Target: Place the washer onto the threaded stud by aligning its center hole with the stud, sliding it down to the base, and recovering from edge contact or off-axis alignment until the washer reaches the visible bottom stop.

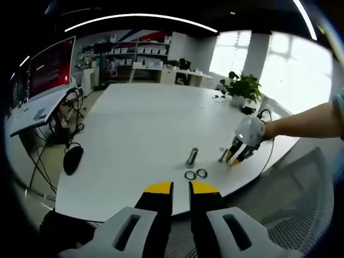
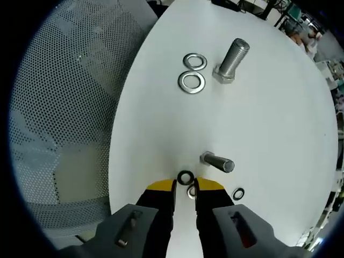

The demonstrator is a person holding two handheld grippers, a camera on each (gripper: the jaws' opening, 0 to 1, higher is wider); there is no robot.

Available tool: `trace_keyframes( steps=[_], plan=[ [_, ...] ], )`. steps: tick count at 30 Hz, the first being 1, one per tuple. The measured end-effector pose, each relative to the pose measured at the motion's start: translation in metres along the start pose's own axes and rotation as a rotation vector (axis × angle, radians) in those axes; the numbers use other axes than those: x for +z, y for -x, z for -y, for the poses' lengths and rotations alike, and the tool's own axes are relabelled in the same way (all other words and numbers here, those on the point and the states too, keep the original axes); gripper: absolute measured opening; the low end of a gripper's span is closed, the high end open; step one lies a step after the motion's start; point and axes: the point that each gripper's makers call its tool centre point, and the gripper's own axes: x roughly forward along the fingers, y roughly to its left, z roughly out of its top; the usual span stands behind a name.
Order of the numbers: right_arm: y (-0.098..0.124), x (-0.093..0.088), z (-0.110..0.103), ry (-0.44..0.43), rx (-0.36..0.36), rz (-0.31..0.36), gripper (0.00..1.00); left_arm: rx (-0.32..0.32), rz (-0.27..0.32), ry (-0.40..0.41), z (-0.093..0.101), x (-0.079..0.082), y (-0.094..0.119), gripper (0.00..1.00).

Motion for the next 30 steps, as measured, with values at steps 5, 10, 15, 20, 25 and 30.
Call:
trace_keyframes(
  steps=[5,10,15,20,25,30],
  plan=[
    [0.000,0.000,0.000,-0.025,-0.008,-0.001,0.17,0.003,-0.002,0.004,0.000,0.000,0.000,0.09],
    [0.000,0.009,-0.003,-0.167,0.035,0.071,0.18,-0.001,-0.007,0.001,0.000,-0.001,0.000,0.09],
    [0.000,0.008,-0.005,-0.095,0.020,0.054,0.18,-0.001,-0.004,0.001,0.000,0.000,0.000,0.09],
    [0.000,0.007,-0.003,-0.085,0.017,0.044,0.18,-0.003,-0.004,0.001,0.001,0.000,0.000,0.09],
    [-0.001,0.006,0.001,-0.151,0.007,0.049,0.14,-0.005,-0.006,0.000,0.001,-0.001,0.000,0.09],
    [-0.001,0.006,-0.001,-0.162,-0.002,0.060,0.13,-0.005,-0.005,-0.001,0.001,-0.001,0.000,0.09]
  ],
)
